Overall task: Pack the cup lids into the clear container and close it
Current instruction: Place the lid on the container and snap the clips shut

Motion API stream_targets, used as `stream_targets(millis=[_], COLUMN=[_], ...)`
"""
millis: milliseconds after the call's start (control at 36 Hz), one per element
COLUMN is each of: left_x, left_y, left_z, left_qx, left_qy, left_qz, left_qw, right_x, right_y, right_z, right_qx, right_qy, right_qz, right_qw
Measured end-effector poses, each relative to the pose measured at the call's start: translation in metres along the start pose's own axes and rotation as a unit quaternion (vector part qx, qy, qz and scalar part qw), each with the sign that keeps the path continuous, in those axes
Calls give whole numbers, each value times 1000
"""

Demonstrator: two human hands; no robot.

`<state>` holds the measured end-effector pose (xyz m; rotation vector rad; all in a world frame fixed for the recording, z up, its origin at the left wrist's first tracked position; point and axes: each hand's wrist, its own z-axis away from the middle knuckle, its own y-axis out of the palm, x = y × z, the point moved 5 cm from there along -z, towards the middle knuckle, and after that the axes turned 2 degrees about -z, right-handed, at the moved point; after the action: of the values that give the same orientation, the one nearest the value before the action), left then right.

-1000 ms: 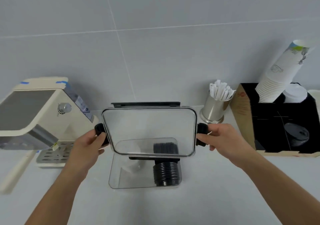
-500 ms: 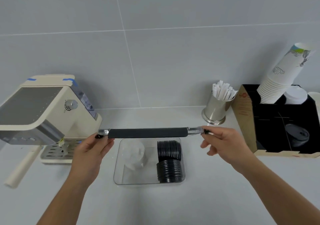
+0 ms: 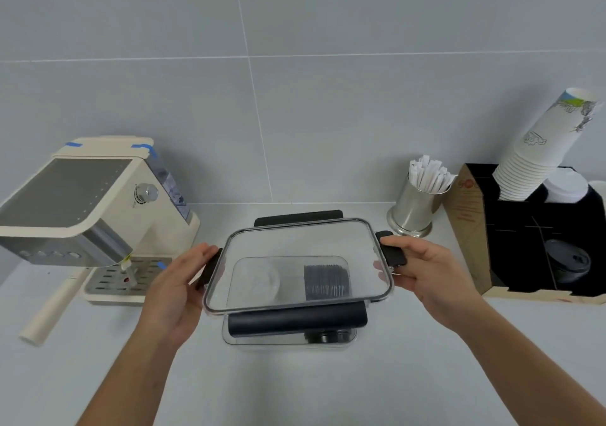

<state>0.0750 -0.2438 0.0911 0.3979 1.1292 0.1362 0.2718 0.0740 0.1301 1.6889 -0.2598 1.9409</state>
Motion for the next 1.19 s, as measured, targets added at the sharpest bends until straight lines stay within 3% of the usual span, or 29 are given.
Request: stream_targets(millis=[250,500,667,1194], left_x=[10,13,17,26], left_y=[-14,-4,-6,-16], left_z=[-2,-1,-2,-37], left_qx=[-6,12,5,-35], left_qy=[-10,-90,-116,-138], left_qz=[0,23,-20,-46], left_qw=[1000,996,993,989], right_x=[-5,-8,-15,-53], right_y=[-2,6,9,20], right_z=[-5,-7,-14,-44], right_qx=[-36,-51,-68,-75], right_qy=[67,52,65,170], right_qz=[-86,-18,12,-41], right_qw=[993,997,995,982])
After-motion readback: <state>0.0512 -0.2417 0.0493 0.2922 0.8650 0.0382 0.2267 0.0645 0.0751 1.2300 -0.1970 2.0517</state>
